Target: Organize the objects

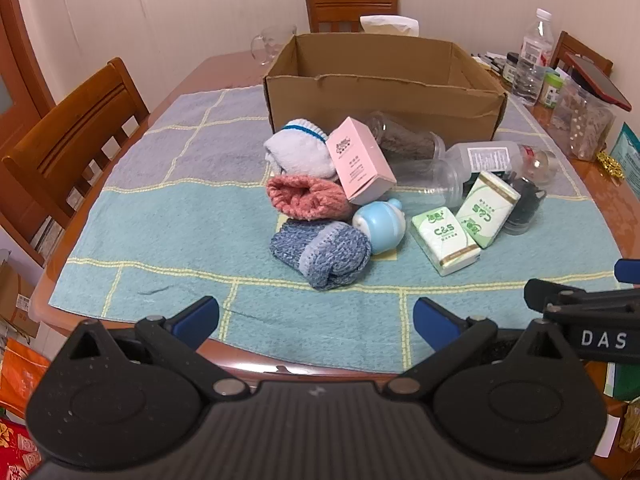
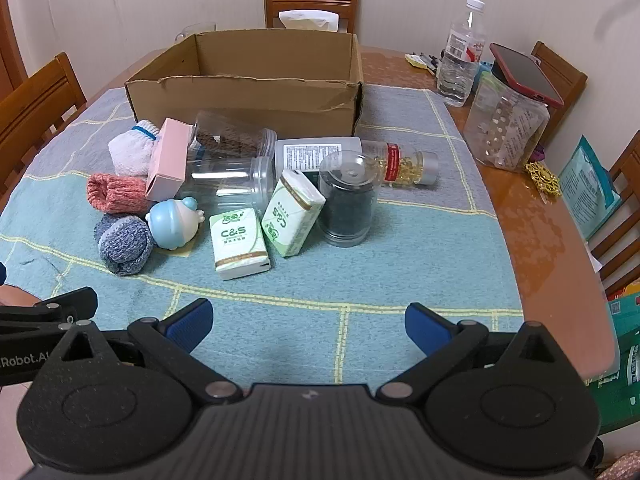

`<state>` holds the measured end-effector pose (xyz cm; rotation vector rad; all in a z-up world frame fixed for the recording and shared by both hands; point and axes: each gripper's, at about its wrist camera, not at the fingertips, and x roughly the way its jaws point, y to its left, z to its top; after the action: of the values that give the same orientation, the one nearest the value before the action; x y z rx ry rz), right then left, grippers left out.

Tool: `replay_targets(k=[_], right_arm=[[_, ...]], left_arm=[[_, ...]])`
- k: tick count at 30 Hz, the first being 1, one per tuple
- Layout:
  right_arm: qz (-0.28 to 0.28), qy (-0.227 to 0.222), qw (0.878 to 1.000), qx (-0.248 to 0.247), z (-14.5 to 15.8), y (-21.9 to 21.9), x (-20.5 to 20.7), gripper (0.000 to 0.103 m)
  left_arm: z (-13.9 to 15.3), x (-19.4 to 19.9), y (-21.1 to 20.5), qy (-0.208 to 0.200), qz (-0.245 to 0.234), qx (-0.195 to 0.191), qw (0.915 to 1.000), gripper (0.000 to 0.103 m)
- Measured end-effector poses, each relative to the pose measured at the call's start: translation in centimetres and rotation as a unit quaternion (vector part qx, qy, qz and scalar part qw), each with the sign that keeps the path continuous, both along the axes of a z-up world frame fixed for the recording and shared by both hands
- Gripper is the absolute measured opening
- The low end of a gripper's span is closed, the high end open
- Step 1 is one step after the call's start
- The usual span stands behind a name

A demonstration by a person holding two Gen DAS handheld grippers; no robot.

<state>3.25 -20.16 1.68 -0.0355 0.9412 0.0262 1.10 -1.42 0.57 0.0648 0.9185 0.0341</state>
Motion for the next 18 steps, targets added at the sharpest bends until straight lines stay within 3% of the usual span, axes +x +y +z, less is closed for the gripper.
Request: replay_targets(k=[18], right_arm=[[0.007, -0.007, 1.0, 0.003, 0.34, -0.75, -0.14, 0.103]], left_arm=[[0.56, -0.41, -0.83, -0.006, 0.006, 0.0, 1.0, 0.102]])
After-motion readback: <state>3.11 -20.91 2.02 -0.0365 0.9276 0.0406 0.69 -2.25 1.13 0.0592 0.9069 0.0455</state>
